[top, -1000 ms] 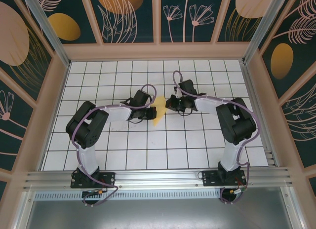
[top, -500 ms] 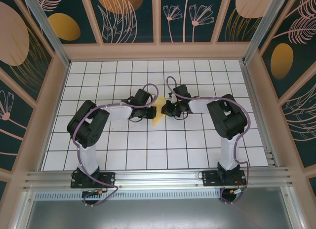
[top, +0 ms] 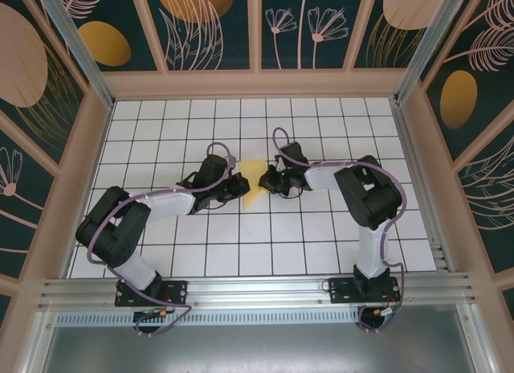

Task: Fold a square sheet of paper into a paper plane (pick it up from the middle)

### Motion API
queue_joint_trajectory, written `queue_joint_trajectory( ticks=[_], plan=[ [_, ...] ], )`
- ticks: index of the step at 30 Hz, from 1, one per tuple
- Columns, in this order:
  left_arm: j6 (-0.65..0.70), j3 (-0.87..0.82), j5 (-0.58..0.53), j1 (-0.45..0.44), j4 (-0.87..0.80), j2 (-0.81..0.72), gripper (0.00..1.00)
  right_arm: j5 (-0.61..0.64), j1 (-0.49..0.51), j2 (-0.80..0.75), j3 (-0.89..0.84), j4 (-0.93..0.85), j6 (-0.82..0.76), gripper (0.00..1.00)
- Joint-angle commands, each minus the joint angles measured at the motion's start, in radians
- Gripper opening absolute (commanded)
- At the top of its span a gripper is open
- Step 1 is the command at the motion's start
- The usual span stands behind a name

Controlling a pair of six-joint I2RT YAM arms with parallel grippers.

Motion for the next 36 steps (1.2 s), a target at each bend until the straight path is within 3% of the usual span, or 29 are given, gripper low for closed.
queue_joint_trajectory(
  ticks=[1,10,20,28,36],
  plan=[
    [-0.139,-0.044,0.056,-0.003,0.124,-0.001,0.0,0.014,0.014,-0.015,-0.019,-0.001,0.067,0.01],
    [-0.157,-0.05,0.069,-0.003,0.067,0.079,0.0,0.021,0.015,-0.006,-0.014,-0.012,0.06,0.01],
    [-0.131,-0.058,-0.01,-0.003,-0.018,0.146,0.0,0.013,0.015,-0.027,-0.008,-0.004,0.016,0.0],
    [-0.129,-0.076,-0.041,-0.003,-0.039,0.145,0.0,-0.031,0.045,-0.109,-0.043,0.052,-0.121,0.03],
    [-0.128,-0.076,-0.046,-0.003,-0.045,0.143,0.0,-0.027,0.078,-0.06,-0.042,0.024,-0.111,0.01]
  ],
)
